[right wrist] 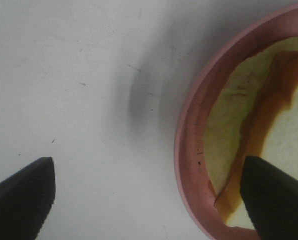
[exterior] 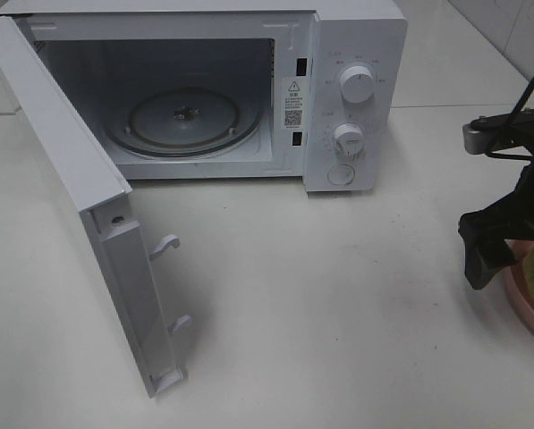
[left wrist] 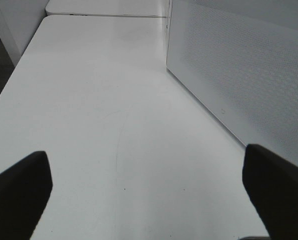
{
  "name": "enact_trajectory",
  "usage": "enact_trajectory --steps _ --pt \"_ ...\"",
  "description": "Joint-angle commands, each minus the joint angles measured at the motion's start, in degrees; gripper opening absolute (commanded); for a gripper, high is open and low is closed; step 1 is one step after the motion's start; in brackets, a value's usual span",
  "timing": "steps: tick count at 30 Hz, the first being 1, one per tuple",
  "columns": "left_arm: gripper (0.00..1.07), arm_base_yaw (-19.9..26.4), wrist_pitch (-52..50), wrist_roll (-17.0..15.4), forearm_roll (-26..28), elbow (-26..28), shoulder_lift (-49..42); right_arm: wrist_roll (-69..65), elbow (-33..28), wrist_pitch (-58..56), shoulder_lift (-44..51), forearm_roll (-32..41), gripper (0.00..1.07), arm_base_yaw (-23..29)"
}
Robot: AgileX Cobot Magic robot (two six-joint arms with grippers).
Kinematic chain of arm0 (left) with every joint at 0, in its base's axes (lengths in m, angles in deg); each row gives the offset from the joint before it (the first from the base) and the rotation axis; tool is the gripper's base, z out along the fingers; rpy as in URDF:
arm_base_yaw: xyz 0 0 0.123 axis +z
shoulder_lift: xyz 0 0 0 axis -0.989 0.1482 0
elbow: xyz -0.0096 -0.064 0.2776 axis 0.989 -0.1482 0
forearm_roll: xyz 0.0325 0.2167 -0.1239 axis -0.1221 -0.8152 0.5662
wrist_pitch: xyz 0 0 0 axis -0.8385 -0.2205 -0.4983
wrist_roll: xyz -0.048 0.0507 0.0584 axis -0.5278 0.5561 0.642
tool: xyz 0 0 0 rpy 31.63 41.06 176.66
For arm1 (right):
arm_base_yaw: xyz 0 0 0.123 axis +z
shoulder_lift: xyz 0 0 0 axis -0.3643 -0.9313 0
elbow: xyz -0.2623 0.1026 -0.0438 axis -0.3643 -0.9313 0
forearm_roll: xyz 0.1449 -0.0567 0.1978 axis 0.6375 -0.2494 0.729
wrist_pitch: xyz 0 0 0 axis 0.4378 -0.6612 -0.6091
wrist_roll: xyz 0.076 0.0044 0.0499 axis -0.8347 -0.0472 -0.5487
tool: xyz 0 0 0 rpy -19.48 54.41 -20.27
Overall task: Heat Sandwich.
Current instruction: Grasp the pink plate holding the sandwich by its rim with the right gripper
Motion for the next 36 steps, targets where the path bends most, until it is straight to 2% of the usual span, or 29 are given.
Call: enact_trajectory --steps 1,10,26,36 --pt "0.96 -0.23 -0.17 -0.23 0.52 -0.17 -0.46 -0.57 -1.26 2.12 -0.11 -0.11 0.93 -1.26" --pt "0.96 -0.23 -0.17 -0.23 0.52 -0.17 -0.46 -0.4 -2.52 5.67 -1.95 -0.17 0.91 -1.83" --pt "0.96 -0.23 -0.17 -0.23 0.52 -0.17 -0.46 -1.89 -2.52 13.35 -11.97 -2.52 0.89 -1.83" --pt "0.96 -0.23 -0.17 -0.23 0.52 -0.17 -0.46 -1.89 -2.52 14.15 -14.9 -3.04 0.85 -1.83"
